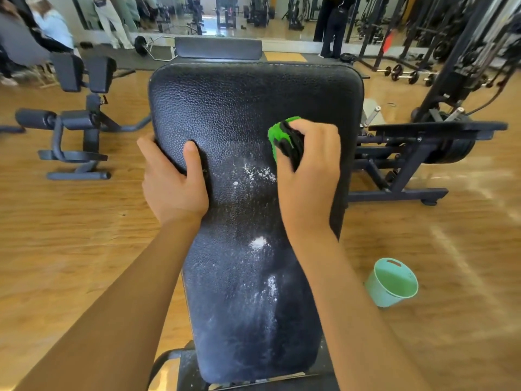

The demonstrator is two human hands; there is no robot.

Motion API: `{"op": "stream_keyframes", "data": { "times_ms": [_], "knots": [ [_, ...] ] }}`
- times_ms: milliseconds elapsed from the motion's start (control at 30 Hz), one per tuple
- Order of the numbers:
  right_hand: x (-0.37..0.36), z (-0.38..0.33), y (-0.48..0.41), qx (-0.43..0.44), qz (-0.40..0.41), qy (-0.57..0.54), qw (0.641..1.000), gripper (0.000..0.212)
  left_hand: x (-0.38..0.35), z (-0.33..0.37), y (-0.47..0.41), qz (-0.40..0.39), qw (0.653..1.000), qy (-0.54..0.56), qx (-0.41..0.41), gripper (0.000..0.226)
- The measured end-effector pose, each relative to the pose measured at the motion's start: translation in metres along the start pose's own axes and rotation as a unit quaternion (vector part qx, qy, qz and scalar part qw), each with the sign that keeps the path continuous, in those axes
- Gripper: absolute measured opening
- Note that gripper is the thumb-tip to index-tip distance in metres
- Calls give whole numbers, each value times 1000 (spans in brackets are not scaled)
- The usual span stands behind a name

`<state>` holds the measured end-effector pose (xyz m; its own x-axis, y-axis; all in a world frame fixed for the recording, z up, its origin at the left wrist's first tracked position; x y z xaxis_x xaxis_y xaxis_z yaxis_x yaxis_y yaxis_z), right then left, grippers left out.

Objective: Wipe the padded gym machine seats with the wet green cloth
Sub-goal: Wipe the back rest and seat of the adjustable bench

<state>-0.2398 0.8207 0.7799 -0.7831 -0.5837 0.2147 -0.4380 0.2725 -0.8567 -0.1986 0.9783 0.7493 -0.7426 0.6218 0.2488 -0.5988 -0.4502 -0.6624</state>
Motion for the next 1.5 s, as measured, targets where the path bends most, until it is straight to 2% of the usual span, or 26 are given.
{"op": "stream_keyframes", "data": {
  "times_ms": [100,233,333,433,667,800,967,1100,1267,1367,1500],
  "knots": [
    [17,19,-4,-2,-14,13,1000,28,0,-1,-1,-4,1000,4,-5,54],
    [47,54,-22,-90,89,42,991,26,1,0,0,-10,1000,-2,16,53],
    [48,56,-28,-124,121,31,984,26,2,1,0,-14,1000,-7,19,54],
    [35,42,-22,-100,107,9,989,26,2,2,1,-13,1000,2,16,50],
    [19,22,0,-4,-38,-8,999,27,3,2,1,-14,1000,1,15,47],
    [49,49,-20,-39,18,15,999,27,2,1,1,-17,1000,1,16,47],
    [48,52,-24,-85,63,27,994,26,3,3,2,-23,999,7,26,48],
    [48,45,-22,-108,63,14,992,28,7,4,-1,-66,994,82,34,45],
    [52,43,-24,-97,48,3,994,35,8,-25,35,-104,972,156,141,54],
    [47,40,-27,-73,56,14,996,30,10,-45,65,-100,973,146,150,64],
    [28,26,-24,-52,63,-24,996,24,8,-50,67,-99,979,108,142,60]
  ]
}}
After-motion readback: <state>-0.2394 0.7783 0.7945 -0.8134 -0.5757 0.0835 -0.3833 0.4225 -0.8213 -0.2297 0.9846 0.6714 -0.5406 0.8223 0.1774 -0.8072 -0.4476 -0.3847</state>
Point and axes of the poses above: each hand's wrist, its own y-axis away from the middle knuckle, its own x-axis out of the back of the hand, z = x × y, the point moved 1 cm from there along -y, towards the middle knuckle, and after that the axes turned 4 degrees about -y, right-handed, at the moved point
